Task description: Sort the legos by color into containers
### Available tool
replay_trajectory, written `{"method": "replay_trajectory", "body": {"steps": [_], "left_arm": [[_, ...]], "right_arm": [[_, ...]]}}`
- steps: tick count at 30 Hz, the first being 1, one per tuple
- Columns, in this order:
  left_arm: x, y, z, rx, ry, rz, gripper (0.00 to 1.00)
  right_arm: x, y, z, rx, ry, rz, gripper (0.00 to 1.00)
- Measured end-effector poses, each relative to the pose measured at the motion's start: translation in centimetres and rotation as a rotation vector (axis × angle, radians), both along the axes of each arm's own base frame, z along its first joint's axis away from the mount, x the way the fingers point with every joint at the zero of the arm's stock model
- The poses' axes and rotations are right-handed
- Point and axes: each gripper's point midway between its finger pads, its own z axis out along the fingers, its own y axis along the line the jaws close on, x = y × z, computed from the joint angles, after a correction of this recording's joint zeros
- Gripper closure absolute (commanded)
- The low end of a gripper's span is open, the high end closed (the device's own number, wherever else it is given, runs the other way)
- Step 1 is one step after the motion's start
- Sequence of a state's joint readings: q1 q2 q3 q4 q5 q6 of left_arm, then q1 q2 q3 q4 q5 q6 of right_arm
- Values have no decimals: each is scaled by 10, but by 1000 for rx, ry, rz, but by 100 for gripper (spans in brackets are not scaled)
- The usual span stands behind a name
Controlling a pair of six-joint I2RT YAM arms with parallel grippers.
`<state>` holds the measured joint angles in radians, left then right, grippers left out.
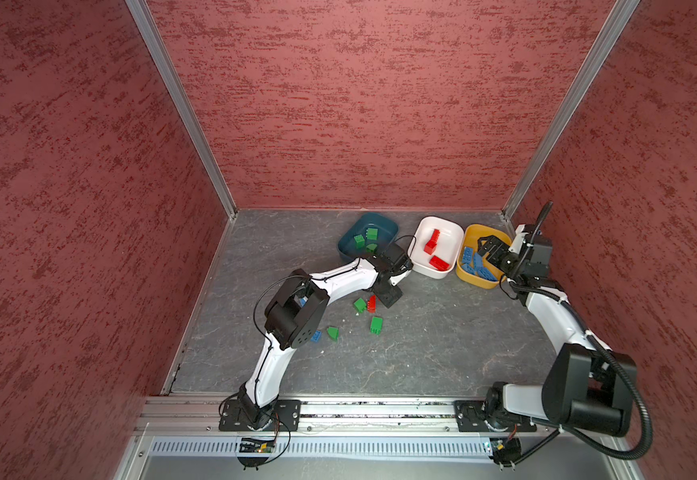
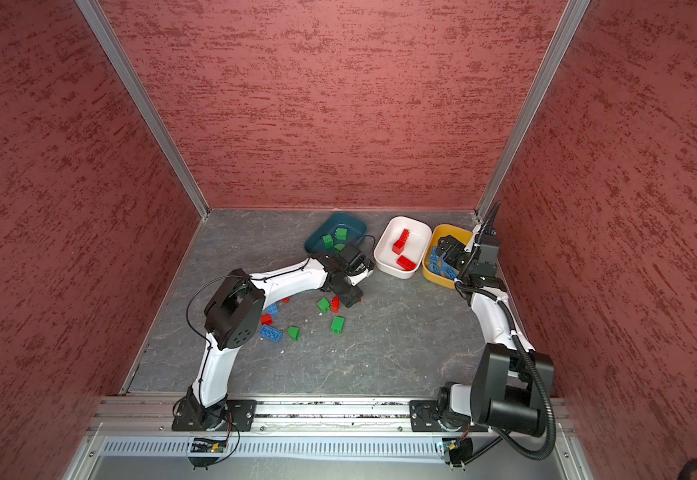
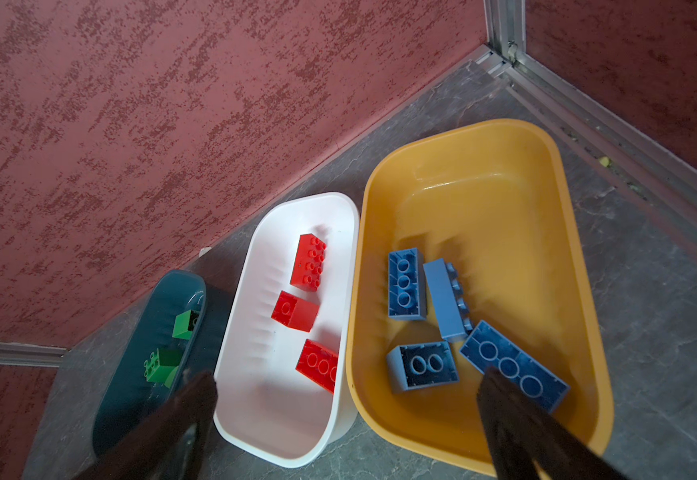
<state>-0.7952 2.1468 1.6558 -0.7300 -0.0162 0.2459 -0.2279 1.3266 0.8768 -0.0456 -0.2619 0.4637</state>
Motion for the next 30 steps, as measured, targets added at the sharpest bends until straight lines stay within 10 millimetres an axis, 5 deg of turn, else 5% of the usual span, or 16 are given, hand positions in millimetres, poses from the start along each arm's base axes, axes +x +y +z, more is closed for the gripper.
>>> {"method": "replay_trajectory", "body": {"steps": [4, 12, 18, 22, 30], "left_arm": [[-2, 0, -8, 23, 14, -46, 46], [-6, -1, -18, 34, 34, -77, 81], [1, -13, -12, -57, 46, -14, 84], [20, -37, 12, -230, 51, 62, 84], [78, -98, 102, -594, -24, 163, 83]], "right_arm": [[0, 1, 0, 4, 1, 6, 1], [0, 7, 0, 17, 0, 34, 1], [0, 19, 0, 22, -3, 78, 1], [1, 32, 0, 28, -2, 114, 1], [2, 50, -5, 48, 12, 160, 1]]}}
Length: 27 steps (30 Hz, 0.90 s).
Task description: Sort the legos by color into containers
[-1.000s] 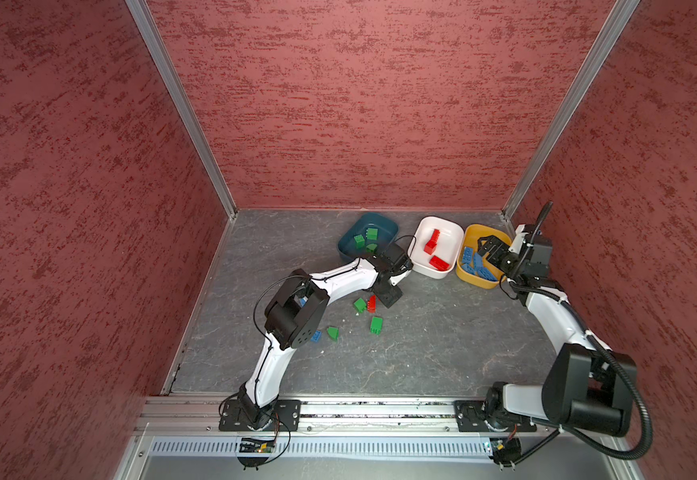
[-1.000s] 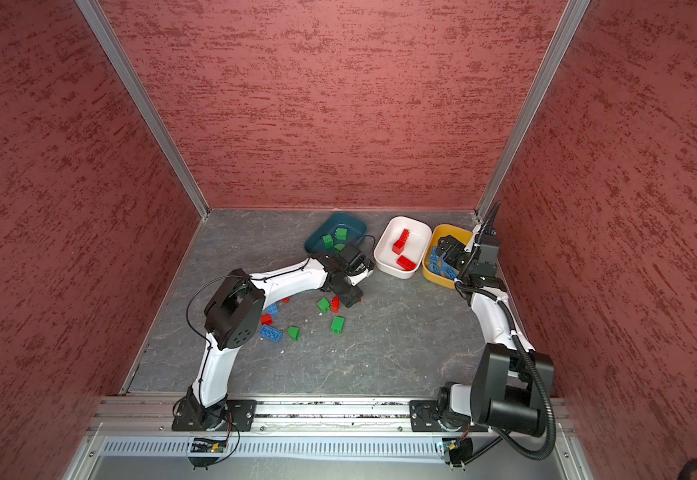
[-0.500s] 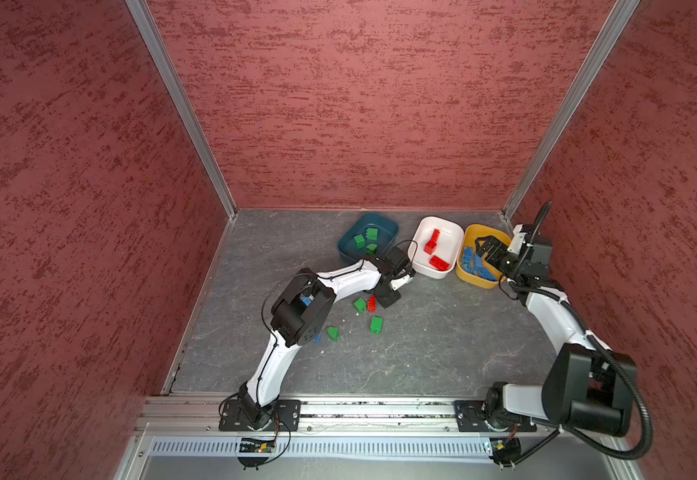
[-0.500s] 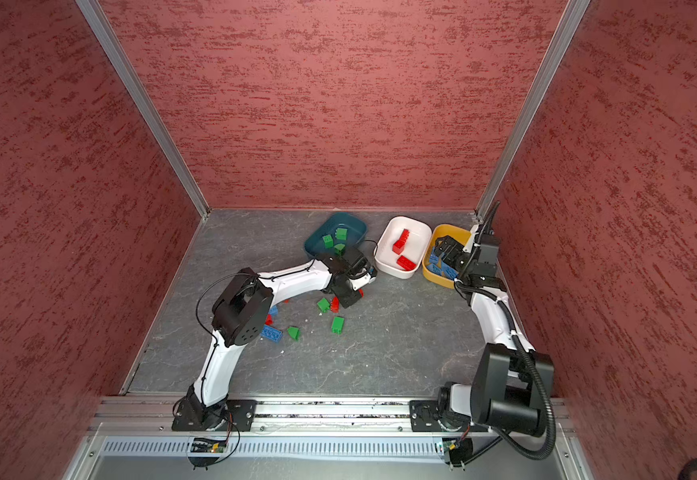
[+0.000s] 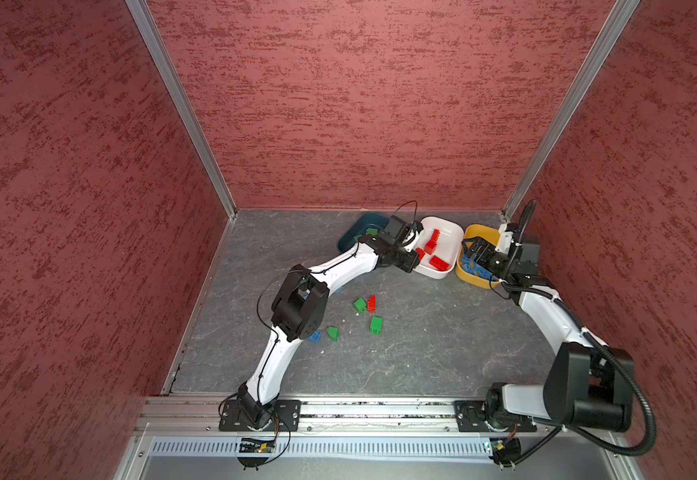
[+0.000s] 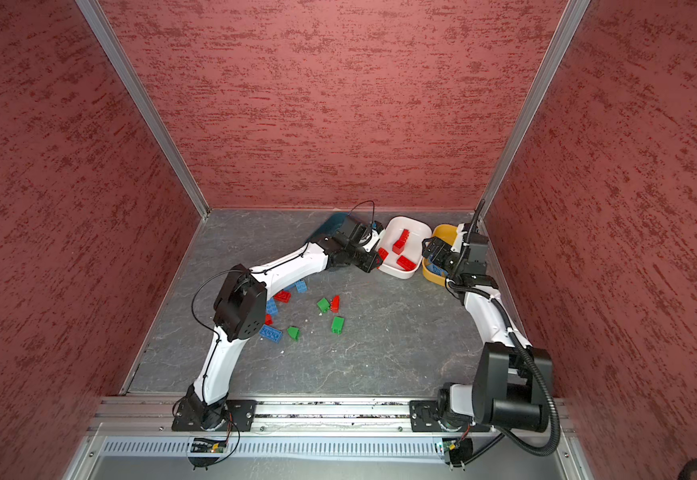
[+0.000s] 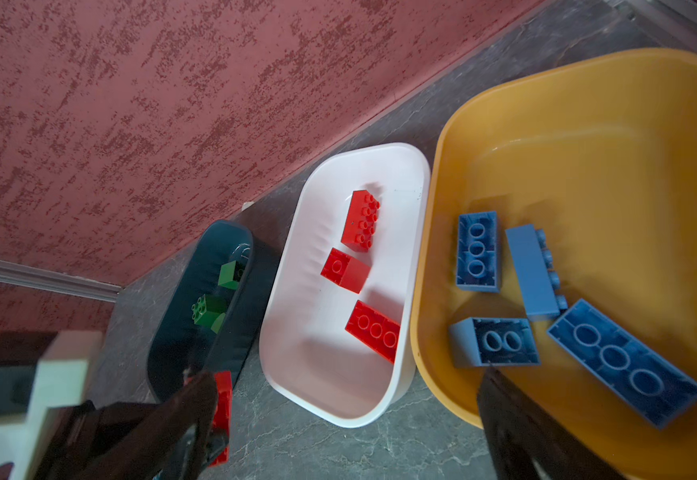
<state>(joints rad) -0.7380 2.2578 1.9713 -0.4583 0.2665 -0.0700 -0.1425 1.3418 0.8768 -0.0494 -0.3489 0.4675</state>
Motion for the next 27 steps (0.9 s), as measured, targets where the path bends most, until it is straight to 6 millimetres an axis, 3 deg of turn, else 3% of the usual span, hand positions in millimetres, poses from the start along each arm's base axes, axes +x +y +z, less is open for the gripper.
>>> {"method": "replay_trajectory", "body": {"steps": [3, 9, 16, 22, 24, 27], "left_arm": [[14, -19, 10, -74, 3, 17, 81], [49, -38, -2, -94, 10, 113, 67], [75, -25, 0, -107, 41, 287, 27], [72, -11, -5, -72, 87, 308, 7], [62, -2, -9, -39, 113, 311, 0], [38, 18, -12, 24, 155, 326, 1]], "right_arm": [[0, 4, 0, 4, -1, 12, 1], [-1, 8, -1, 15, 2, 19, 1], [-3, 16, -7, 33, 16, 33, 1], [-4, 34, -7, 31, 19, 76, 1], [-4, 42, -7, 30, 21, 87, 1], [-5, 54, -8, 28, 25, 95, 1]]}}
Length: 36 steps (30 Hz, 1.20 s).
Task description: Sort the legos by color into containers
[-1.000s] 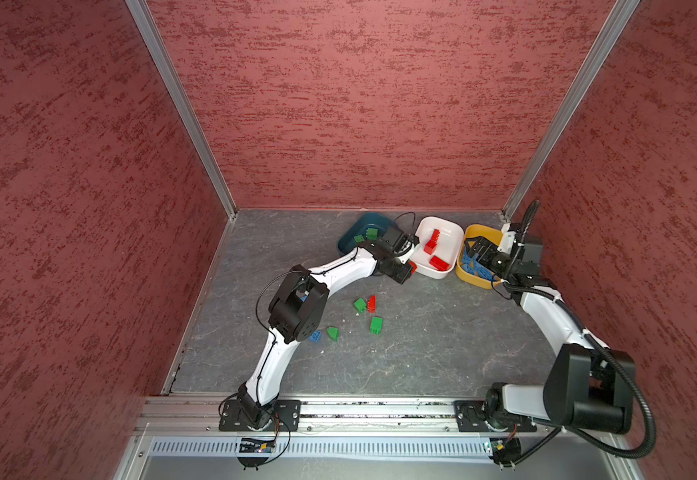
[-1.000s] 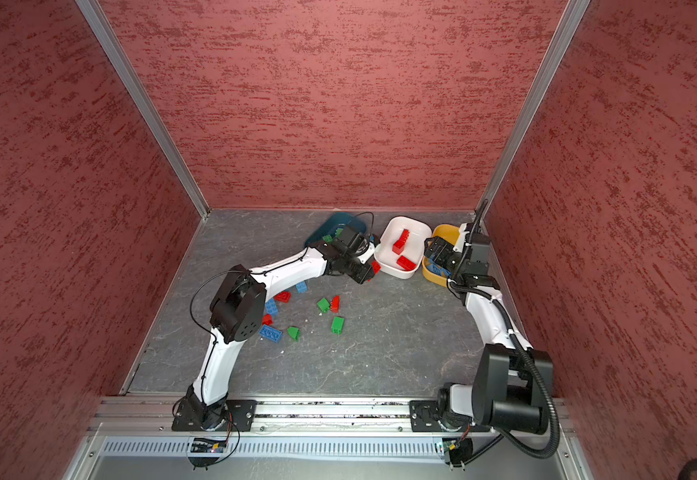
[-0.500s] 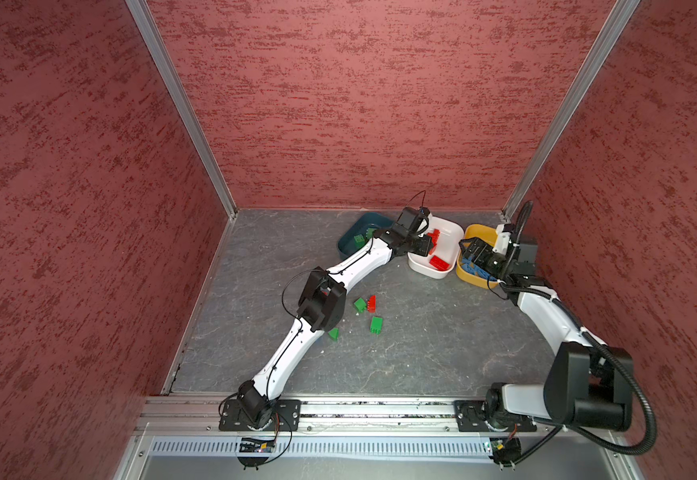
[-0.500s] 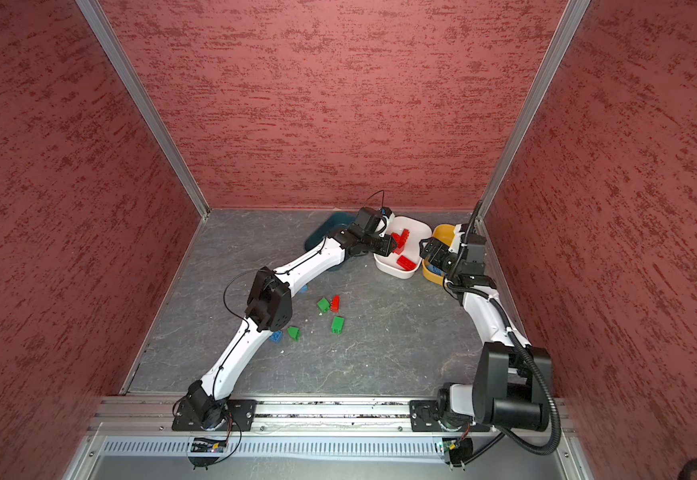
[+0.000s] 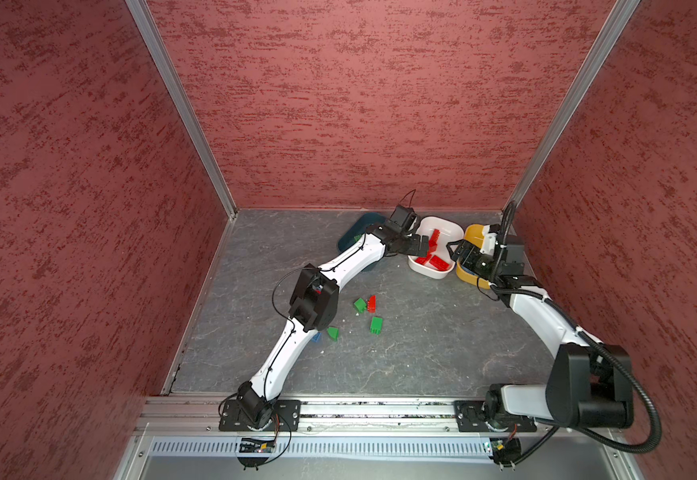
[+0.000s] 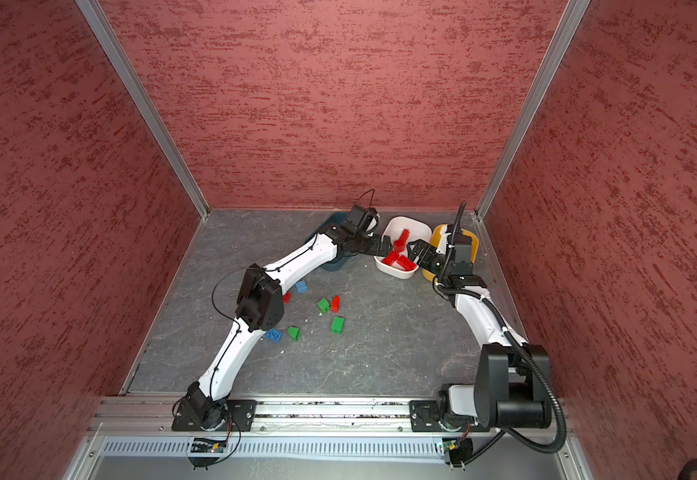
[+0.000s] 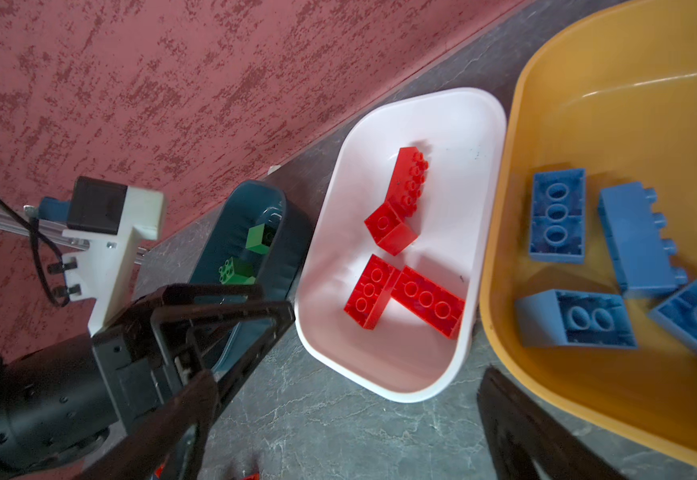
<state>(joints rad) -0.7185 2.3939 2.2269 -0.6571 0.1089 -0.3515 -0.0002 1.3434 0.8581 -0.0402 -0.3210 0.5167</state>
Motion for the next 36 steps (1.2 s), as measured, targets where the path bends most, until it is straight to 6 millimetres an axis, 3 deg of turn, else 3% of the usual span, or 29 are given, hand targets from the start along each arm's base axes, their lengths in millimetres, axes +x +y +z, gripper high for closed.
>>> {"method": "replay_trajectory", "body": {"steps": [4, 9, 15, 20, 27, 31, 36], "left_arm": [[-41, 35, 8, 64, 44, 27, 1], [-101, 68, 10, 139, 108, 53, 1], [-163, 92, -24, 343, 169, 69, 1], [-201, 113, -49, 527, 185, 58, 1], [-230, 131, -68, 583, 261, 56, 1], [-237, 137, -81, 570, 319, 57, 12], [-232, 129, -85, 506, 340, 58, 22]], "right_arm": [[-4, 22, -6, 5, 6, 0, 1], [-21, 37, -30, 36, 45, -26, 1], [-20, 34, -32, 50, 45, -66, 1], [-10, 36, -31, 55, 36, -66, 1], [-8, 39, -37, 62, 46, -65, 1], [-7, 40, -36, 62, 44, -64, 1], [-7, 40, -35, 66, 43, -65, 1]]}}
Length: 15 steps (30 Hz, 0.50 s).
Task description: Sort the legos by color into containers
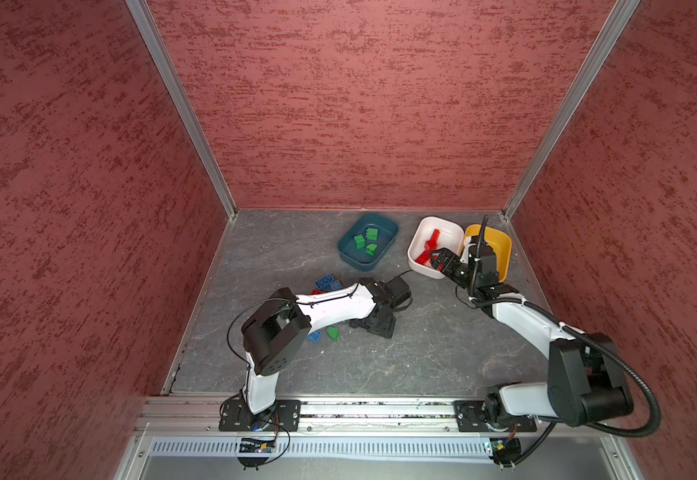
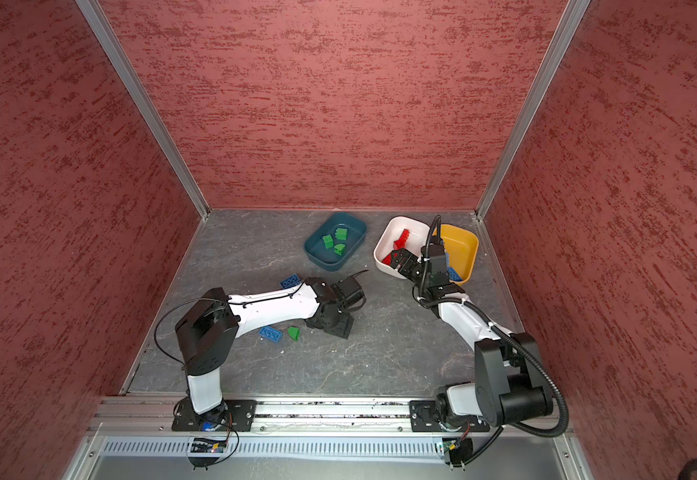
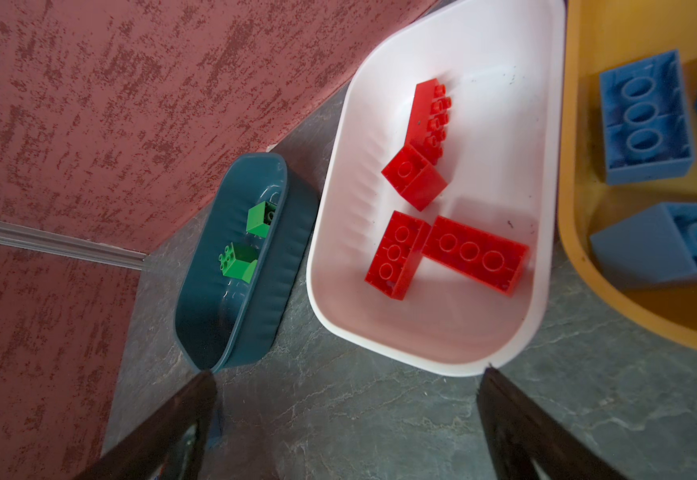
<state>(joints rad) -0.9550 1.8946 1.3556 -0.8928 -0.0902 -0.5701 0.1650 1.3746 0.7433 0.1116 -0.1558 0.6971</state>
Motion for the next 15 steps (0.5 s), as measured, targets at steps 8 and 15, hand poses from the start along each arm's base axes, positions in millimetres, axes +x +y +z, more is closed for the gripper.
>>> {"method": "replay_trajectory", "body": {"steps": [8, 15], "left_arm": [[11, -3, -12, -49, 34, 33, 34], [2, -7, -24, -27, 57, 8, 47]], "right_arm": [[0, 1, 0, 2, 1, 1, 1], [0, 2, 0, 2, 1, 3, 1]]}}
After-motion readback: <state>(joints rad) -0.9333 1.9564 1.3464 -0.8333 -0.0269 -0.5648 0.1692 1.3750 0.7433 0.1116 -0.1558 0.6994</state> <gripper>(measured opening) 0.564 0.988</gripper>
